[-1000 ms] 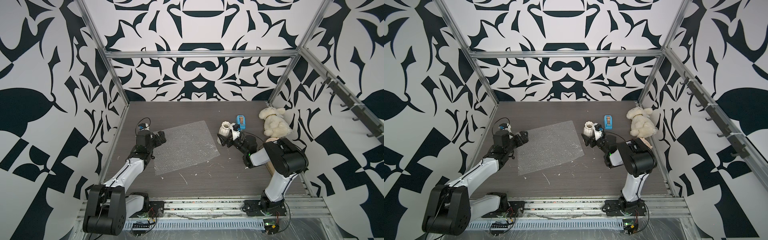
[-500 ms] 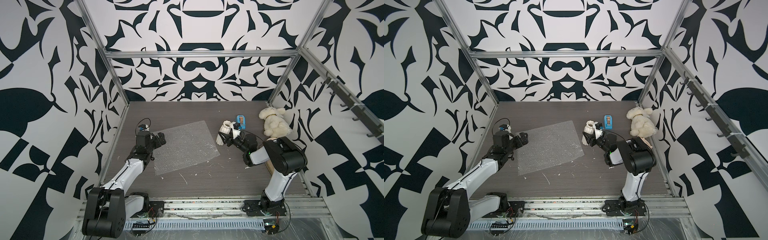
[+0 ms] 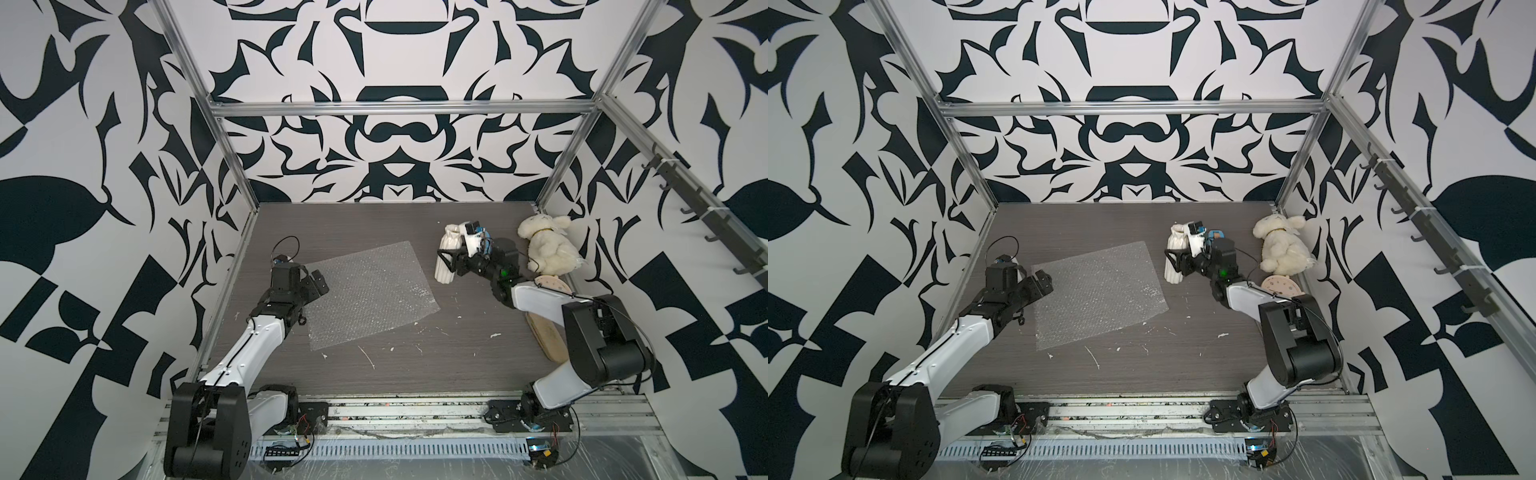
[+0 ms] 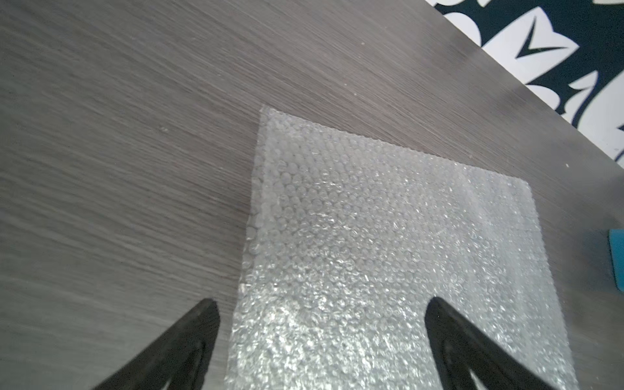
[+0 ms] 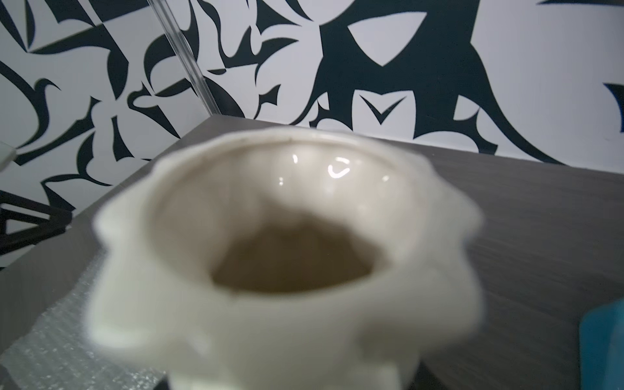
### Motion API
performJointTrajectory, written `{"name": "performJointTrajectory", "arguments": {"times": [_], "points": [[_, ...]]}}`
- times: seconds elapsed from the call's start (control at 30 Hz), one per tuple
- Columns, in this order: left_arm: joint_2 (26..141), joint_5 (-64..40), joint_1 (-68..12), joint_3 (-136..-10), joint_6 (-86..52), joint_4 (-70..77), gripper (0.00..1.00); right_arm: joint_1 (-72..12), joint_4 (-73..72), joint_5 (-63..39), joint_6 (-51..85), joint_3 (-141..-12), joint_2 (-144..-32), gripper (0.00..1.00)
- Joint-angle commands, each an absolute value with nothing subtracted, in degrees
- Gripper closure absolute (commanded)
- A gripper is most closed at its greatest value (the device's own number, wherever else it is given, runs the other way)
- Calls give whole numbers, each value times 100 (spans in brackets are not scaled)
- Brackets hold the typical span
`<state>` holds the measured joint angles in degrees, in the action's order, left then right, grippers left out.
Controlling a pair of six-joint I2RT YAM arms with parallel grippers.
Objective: Wrap vases in bubble wrap
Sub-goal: Pick up the vase from the center of the board.
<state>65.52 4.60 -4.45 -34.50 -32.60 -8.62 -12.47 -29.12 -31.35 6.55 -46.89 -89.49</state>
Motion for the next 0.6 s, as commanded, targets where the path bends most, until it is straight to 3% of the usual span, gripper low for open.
{"name": "performJointTrajectory", "arguments": {"times": [0.0,0.23,0.57], "points": [[6713,96,35,-3582,-3830,-1731,0,-1319,-861,-3687,845,-5593,-8728,63],[6674,-479,459,-3400,-4061,-1838,1,-2068,1384,-3440,1002,-7304,-9504,66],[6906,-890,495,-3408,-4067,-1846,1,-3326,1883,-3317,1673,-8882,-11118,69]]}}
